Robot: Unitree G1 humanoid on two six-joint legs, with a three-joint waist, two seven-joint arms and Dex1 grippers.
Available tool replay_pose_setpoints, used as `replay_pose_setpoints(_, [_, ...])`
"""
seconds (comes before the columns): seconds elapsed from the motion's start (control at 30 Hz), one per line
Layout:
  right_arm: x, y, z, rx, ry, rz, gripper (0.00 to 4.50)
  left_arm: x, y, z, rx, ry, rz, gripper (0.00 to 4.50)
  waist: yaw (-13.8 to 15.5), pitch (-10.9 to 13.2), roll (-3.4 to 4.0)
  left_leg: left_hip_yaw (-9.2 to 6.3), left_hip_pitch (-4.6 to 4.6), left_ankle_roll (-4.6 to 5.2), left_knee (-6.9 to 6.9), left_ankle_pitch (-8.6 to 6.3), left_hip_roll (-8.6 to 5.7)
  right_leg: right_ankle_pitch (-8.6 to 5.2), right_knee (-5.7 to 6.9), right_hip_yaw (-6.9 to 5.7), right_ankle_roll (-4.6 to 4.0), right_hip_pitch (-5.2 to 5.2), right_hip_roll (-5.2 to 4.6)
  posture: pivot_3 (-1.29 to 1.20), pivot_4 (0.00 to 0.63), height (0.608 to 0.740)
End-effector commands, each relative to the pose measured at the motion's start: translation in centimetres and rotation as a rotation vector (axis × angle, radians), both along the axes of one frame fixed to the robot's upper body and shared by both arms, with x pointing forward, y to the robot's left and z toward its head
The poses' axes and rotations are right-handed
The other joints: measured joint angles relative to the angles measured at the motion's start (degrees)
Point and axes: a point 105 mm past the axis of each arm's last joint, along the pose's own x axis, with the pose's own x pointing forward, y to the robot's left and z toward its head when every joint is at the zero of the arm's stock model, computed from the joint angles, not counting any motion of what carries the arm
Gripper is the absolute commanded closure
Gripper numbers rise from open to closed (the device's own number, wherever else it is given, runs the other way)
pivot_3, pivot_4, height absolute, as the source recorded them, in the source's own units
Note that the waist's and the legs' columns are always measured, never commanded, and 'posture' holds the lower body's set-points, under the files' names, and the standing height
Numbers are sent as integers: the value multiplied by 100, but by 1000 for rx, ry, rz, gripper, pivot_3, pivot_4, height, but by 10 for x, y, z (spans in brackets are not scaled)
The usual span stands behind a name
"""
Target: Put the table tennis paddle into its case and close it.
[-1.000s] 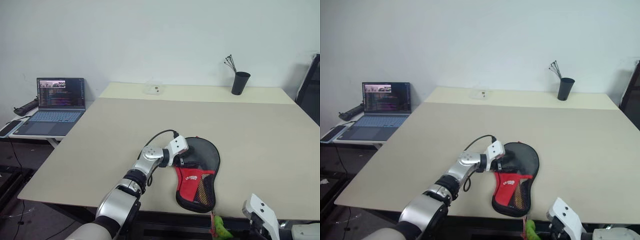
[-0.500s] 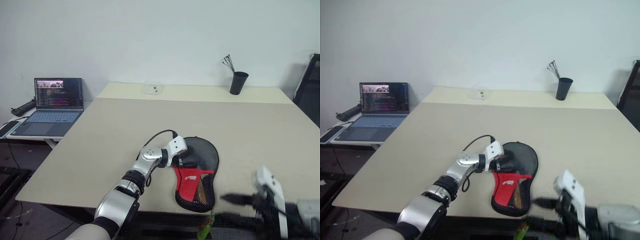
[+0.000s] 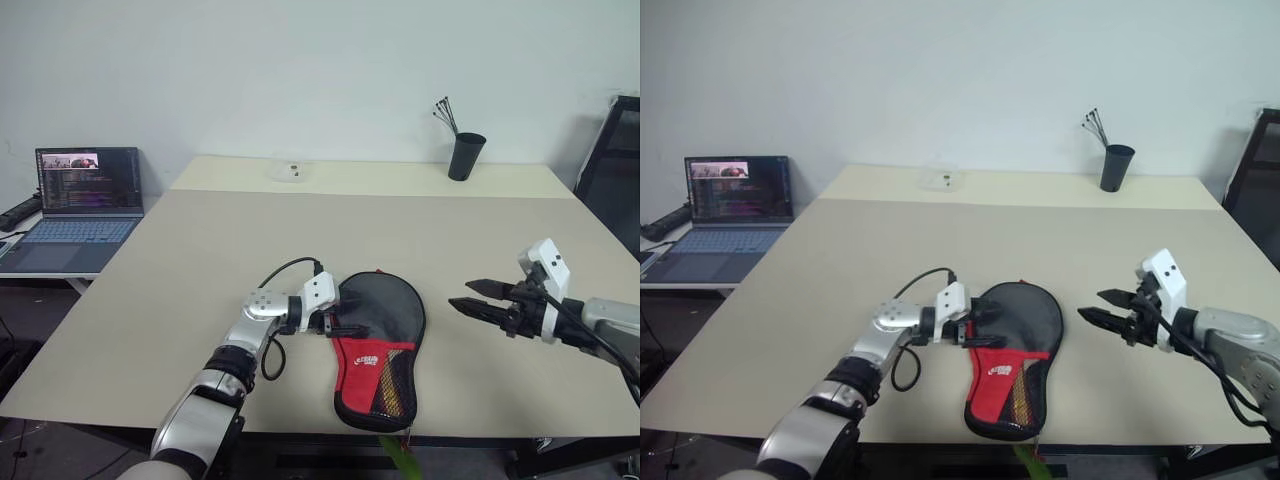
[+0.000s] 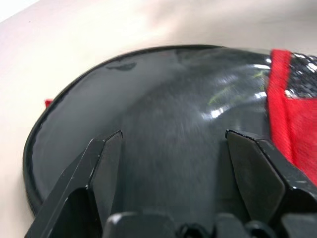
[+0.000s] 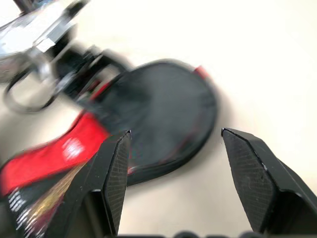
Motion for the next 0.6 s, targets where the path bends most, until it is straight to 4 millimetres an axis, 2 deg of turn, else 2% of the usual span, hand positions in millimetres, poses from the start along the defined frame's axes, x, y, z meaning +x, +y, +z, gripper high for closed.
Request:
replay_pose_setpoints(0.03, [11,-1,9,2,-68,15,1343,-18,14,-23,19,141,7,869,5,3,1,3,0,0,0,0,-1,0,0,2,0,0,-1,0,150,740])
replay_pose_setpoints(0.13, [26,-8,5,15,-104,-10,1343,-18,21,4,-106,121,87,869,-3,26,-5,7,-5,0,2,0,-7,0,0,7,0,-2,-7,0,150,740])
replay_pose_setpoints(0.17, [32,-6,3,25,-118,-19,1343,-20,29,11,-142,114,129,869,-15,40,-6,9,-5,-1,2,0,-7,0,0,10,0,-4,-8,0,150,740])
replay_pose_setpoints(0.23, [45,-7,-1,43,-131,-37,1343,-25,39,20,-185,107,201,869,-49,75,-8,13,-6,-1,3,0,-7,1,4,14,0,-6,-8,0,150,740])
replay_pose_setpoints(0.4, [66,0,-11,40,-129,-29,1343,-52,65,15,-198,128,332,869,-59,165,7,15,-5,-3,12,2,-11,0,59,19,0,-21,-15,0,150,740])
replay_pose_setpoints(0.6, [76,-3,-12,49,-89,-35,1343,-66,88,3,-198,155,462,869,32,197,35,13,-5,-5,31,4,-12,-5,90,16,0,-27,-20,0,150,740])
